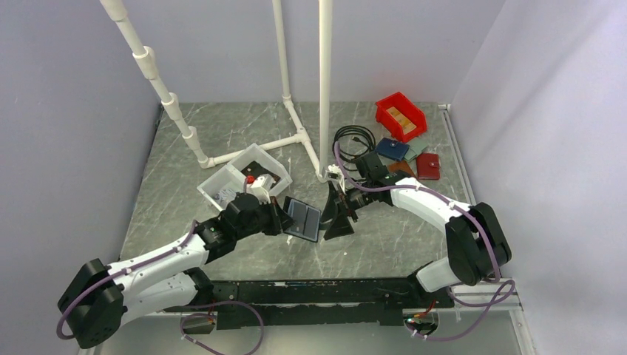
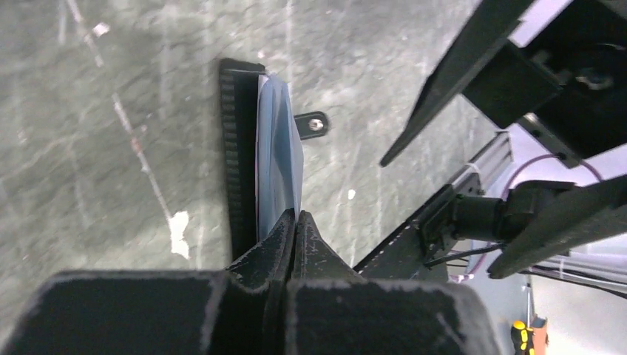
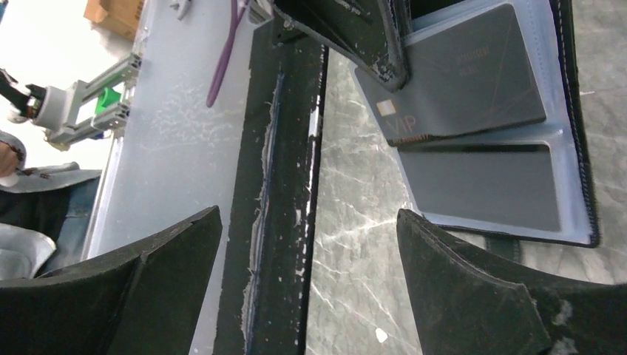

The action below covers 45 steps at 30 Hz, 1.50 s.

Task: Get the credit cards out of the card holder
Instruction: Remove the credit card from the card holder.

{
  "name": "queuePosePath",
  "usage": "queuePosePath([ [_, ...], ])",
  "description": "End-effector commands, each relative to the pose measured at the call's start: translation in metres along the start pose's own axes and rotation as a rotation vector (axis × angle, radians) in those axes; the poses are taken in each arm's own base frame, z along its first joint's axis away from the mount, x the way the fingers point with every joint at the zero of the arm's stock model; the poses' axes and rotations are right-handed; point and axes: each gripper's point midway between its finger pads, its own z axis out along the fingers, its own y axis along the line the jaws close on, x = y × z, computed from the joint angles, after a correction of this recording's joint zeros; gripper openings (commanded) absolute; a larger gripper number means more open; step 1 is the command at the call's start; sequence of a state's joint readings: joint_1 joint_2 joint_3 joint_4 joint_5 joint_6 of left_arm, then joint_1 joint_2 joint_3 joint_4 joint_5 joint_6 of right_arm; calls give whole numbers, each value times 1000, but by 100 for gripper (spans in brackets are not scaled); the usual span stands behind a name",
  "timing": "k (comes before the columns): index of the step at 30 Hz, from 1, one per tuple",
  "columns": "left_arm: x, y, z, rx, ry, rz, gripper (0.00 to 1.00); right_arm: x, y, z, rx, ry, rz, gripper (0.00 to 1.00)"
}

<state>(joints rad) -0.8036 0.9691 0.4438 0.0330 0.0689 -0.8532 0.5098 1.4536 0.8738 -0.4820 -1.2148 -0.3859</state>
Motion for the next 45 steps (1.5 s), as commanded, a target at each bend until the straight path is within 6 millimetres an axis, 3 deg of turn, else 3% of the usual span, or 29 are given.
queuePosePath([
  [1,-25,-45,-4,208,-90,57,0,-19,9,1,-60,-53,-17,90],
  [10,-38,-64,-7,302,-152,102,0,-29,3,-1,-63,-90,88,70],
  [17,-35,-84,-6,429,-148,138,0,-32,-3,-4,-45,-109,127,64],
  [26,-41,-88,-16,451,-192,152,0,-34,-13,-14,5,-136,147,58],
  [35,-41,-102,-21,529,-196,162,0,-38,-3,-14,-59,-146,140,53],
  [45,-45,-111,-23,571,-203,169,0,-44,10,-18,-130,-158,127,42],
])
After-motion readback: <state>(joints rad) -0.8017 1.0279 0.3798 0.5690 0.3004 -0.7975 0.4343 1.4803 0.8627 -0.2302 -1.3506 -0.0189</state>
